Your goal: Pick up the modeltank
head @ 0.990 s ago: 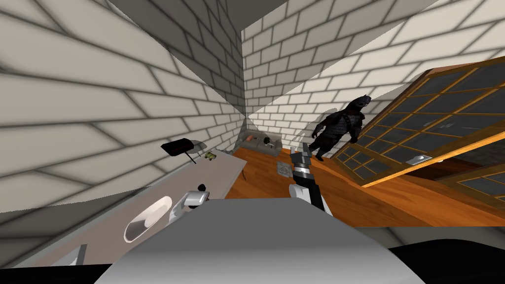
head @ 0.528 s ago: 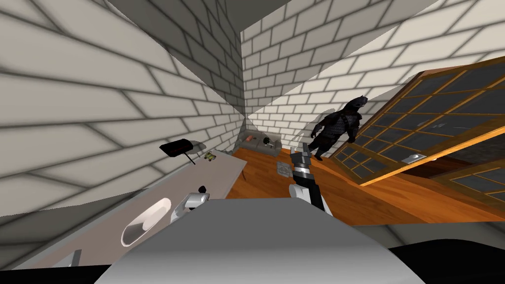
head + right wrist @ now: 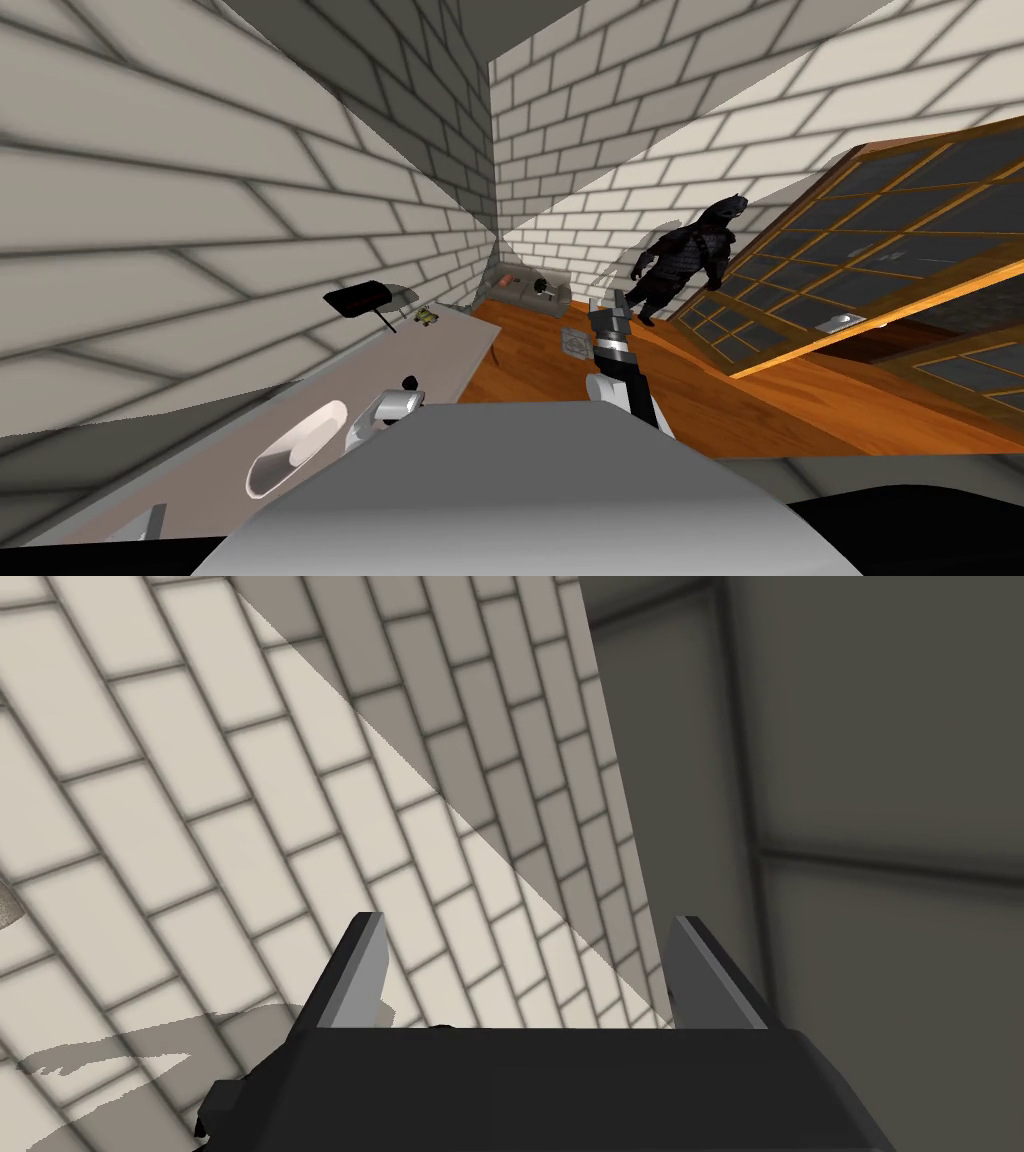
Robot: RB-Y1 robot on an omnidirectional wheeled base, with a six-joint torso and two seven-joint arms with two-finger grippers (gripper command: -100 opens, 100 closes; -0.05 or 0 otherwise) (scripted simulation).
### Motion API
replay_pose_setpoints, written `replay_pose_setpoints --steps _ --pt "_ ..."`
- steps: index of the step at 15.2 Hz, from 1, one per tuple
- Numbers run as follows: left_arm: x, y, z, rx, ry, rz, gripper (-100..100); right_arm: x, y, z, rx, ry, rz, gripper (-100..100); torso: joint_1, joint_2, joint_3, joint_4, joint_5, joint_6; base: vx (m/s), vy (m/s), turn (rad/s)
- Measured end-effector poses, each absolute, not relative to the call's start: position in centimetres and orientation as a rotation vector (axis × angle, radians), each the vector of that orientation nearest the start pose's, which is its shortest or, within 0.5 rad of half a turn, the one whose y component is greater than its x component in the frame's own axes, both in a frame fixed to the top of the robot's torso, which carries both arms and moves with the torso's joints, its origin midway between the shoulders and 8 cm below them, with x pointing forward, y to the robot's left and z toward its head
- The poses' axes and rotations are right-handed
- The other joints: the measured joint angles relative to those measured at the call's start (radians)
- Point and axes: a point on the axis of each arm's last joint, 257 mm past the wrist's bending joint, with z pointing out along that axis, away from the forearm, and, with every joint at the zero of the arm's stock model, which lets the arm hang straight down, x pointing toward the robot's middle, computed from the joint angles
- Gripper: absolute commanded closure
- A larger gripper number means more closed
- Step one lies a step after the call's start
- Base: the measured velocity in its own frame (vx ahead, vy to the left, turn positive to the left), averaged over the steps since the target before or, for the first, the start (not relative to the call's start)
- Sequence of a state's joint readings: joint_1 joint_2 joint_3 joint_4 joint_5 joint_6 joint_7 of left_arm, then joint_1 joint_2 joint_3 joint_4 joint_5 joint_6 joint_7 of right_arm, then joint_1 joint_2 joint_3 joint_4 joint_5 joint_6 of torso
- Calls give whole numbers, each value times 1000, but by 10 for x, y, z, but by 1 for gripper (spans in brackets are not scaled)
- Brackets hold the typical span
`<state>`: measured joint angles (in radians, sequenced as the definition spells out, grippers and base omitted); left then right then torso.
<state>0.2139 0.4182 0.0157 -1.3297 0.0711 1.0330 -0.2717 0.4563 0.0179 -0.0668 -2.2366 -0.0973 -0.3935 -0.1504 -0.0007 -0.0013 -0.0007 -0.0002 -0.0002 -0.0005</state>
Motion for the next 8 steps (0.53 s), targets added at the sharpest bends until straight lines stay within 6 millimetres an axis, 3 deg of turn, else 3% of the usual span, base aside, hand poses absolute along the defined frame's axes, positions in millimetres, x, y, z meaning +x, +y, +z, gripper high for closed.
replay_pose_setpoints --steps 3,4,8 --pt "212 479 -532 -1731 2249 331 100 366 -315 -1 873 550 1426 0 -1 0 0 0 0 0 -12 -22 17" --pt "212 479 -532 -1732 2250 332 -100 366 -315 -1 873 550 1426 0 0 0 0 0 0 0 -27 -39 -38" --pt "215 485 -536 -1694 2249 346 -100 366 -315 -1 873 550 1426 0 -5 5 3 1 -1 0 -77 -82 -34"
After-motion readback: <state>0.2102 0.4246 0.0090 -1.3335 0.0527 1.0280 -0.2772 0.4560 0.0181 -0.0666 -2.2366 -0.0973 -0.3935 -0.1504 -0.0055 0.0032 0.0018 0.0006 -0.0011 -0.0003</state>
